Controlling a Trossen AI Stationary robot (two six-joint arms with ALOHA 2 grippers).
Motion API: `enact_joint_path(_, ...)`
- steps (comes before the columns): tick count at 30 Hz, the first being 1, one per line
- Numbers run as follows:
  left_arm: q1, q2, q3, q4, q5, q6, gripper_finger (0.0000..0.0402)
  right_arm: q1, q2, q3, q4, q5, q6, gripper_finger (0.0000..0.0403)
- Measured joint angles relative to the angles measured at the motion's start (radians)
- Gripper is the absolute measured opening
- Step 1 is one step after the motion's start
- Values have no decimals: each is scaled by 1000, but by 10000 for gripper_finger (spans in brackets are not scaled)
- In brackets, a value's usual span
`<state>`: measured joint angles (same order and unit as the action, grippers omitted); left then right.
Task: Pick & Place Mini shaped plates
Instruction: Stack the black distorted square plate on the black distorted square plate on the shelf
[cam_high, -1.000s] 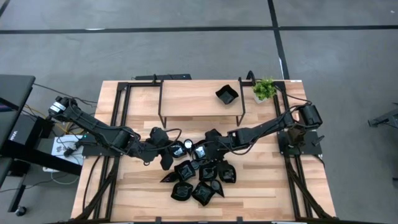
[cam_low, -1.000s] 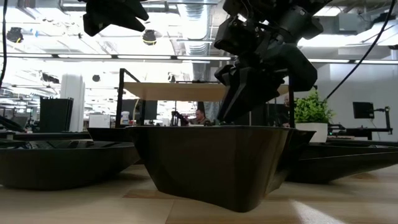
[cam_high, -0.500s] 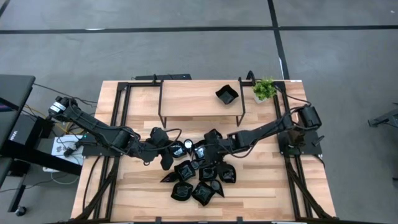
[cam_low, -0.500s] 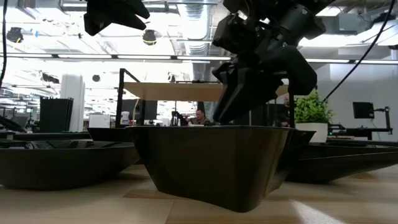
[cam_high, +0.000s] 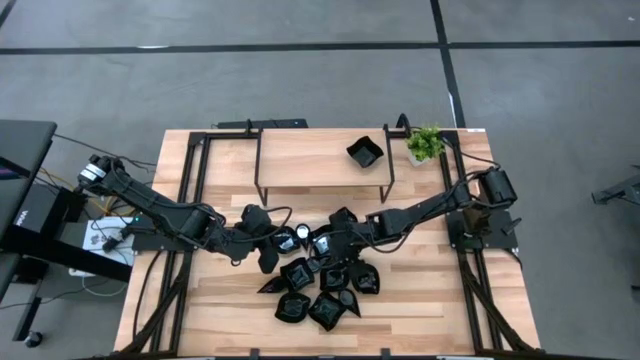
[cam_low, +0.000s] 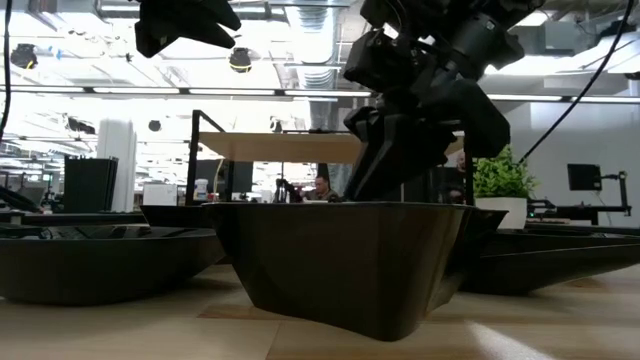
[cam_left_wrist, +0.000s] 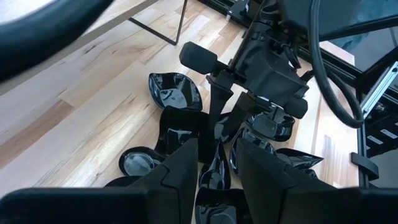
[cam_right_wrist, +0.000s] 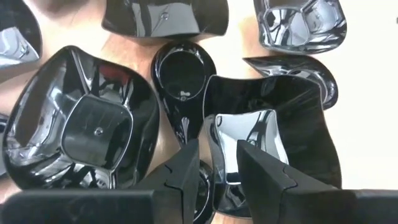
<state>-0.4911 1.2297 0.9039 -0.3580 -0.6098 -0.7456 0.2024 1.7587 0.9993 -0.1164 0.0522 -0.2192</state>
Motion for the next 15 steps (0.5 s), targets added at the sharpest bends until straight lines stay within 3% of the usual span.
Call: enact_joint_path(15, 0, 0, 0, 0, 0, 0, 113, -10, 23, -1, 19, -26, 0, 102)
